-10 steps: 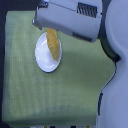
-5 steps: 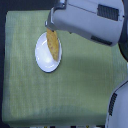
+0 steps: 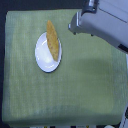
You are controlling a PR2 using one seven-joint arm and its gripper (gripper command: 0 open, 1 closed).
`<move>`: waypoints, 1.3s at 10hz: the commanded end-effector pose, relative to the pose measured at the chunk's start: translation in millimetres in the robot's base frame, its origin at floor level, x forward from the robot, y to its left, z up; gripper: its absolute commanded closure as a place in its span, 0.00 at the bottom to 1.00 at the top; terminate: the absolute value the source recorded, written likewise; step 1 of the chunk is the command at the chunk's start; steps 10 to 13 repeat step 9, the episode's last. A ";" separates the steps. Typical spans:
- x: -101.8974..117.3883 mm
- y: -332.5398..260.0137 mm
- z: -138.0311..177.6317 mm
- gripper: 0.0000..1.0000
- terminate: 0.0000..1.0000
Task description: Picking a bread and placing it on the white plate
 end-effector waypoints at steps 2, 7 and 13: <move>0.3 -94.5 -7.9 0.00 0.00; 14.6 -120.2 -17.9 0.00 0.00; 17.5 -131.3 -22.7 0.00 1.00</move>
